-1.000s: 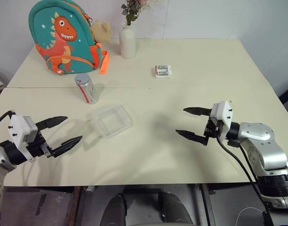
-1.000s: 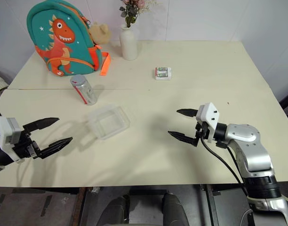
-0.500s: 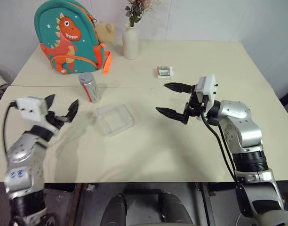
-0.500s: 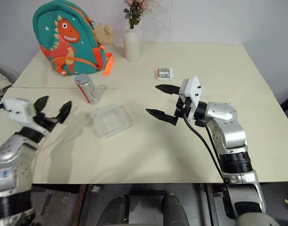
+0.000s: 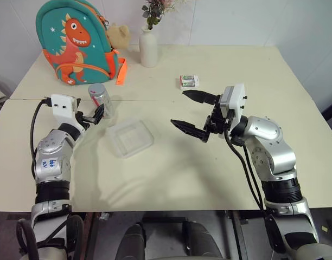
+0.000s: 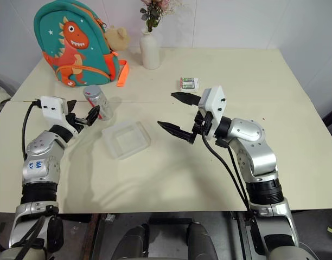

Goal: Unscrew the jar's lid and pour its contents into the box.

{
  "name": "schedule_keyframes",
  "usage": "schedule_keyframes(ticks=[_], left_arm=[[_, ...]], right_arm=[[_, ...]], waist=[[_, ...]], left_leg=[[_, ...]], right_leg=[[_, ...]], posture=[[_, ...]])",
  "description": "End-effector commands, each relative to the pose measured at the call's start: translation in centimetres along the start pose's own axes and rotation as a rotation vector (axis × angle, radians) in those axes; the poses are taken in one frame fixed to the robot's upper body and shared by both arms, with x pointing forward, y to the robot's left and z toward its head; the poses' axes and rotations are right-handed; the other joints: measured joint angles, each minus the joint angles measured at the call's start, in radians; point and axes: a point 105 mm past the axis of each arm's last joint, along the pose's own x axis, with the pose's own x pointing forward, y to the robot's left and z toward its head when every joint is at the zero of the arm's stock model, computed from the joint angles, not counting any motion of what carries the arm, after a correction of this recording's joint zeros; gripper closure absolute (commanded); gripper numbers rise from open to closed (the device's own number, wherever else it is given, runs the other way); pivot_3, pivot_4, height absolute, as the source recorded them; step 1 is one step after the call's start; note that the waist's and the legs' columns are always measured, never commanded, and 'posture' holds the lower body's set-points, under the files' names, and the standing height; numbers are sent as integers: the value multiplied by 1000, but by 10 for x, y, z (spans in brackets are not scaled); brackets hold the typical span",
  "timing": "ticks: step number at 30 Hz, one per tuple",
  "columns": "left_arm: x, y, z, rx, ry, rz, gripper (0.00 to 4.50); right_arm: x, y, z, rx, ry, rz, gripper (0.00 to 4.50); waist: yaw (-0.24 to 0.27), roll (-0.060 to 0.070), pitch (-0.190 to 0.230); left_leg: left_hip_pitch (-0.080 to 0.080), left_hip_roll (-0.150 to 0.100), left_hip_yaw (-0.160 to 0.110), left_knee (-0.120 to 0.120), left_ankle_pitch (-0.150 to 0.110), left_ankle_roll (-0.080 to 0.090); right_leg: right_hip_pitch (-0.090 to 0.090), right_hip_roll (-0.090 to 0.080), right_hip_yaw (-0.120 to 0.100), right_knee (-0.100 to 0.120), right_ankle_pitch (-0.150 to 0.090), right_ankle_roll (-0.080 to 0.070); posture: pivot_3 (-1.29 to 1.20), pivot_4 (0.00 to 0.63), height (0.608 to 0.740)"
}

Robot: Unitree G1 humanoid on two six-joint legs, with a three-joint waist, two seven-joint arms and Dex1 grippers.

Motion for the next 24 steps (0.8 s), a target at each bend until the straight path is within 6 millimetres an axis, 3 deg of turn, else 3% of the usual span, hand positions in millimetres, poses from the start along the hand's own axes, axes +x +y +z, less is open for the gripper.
schedule_keyframes(ticks=[1, 16, 19, 24], left_arm=[[11, 3, 11, 39, -27, -27, 34], [39, 3, 4, 68, 23, -57, 34], [41, 0, 3, 68, 26, -72, 643], [40, 3, 5, 60, -2, -55, 2201]], right_arm=[[-2, 0, 14, -45, -39, -24, 0], [-6, 1, 16, -51, -47, -75, 0], [-7, 2, 16, -50, -48, -85, 0], [-8, 4, 14, -39, -42, -92, 0]], waist=[[0, 0, 0], [0, 0, 0], [-1, 0, 0], [0, 0, 0]], left_leg=[[0, 0, 0, 0, 0, 0], [0, 0, 0, 0, 0, 0], [0, 0, 0, 0, 0, 0], [0, 0, 0, -1, 0, 0]], right_leg=[[0, 0, 0, 0, 0, 0], [0, 0, 0, 0, 0, 1], [0, 0, 0, -1, 0, 1], [0, 0, -1, -1, 0, 1]], posture=[[0, 150, 740], [0, 150, 740], [0, 150, 740], [0, 150, 740]])
